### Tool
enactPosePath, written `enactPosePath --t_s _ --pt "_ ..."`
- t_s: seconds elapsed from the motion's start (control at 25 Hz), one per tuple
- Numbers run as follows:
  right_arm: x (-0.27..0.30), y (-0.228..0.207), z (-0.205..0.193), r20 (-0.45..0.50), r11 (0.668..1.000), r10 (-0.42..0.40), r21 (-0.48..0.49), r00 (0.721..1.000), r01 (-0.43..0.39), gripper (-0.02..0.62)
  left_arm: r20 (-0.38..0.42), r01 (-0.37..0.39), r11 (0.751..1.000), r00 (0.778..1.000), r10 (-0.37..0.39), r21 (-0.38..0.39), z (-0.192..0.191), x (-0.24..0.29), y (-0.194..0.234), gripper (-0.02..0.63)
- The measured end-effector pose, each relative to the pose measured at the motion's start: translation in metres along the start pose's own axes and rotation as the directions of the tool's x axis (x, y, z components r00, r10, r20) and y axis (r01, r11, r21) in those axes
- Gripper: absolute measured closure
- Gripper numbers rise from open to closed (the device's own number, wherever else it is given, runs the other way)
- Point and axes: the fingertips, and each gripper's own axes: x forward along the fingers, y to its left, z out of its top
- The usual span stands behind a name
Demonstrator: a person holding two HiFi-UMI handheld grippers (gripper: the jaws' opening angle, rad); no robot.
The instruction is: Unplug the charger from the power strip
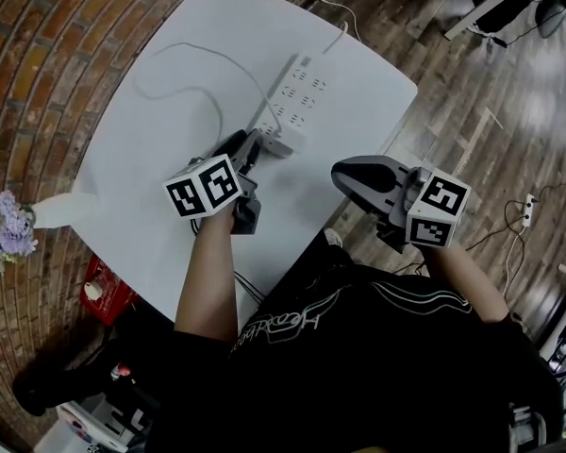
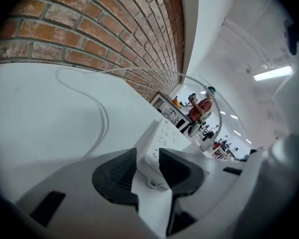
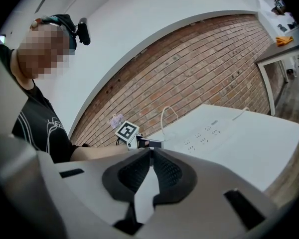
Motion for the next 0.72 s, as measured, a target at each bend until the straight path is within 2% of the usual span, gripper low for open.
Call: enactPosePath --t_s 0.2,0.48,0.52,0.6,0.72 --pt "0.007 -0.005 0.0 0.013 1.0 0.007 -0.003 1.0 -0.007 0.595 -0.033 -0.013 1.0 0.999 0.012 -0.008 -0.004 0.007 0.003 0.488" --pt "0.018 -0.012 -0.002 -0.012 0.995 -0.025 -0.098 1.0 0.024 0.592 -0.052 -0.018 1.0 0.999 0.017 -0.014 -0.005 0.008 0.003 0.489" --pt "0.02 -0.013 -0.002 -0.012 0.993 -0.032 -0.11 0.999 0.03 0.577 -0.053 -0.017 1.0 0.998 0.016 -0.015 -0.005 0.009 0.003 0.489" --pt "0.026 -0.015 0.001 -0.006 0.99 -0.046 -0.134 0.999 0.045 0.489 -0.055 -0.017 1.0 0.998 0.016 -0.016 -0.005 0.009 0.003 0.491" --pt "0.034 -0.021 0.003 -0.022 0.969 -0.095 -0.231 0.995 0.087 0.475 -0.057 -0.017 1.0 0.998 0.016 -0.015 -0.005 0.009 0.003 0.491"
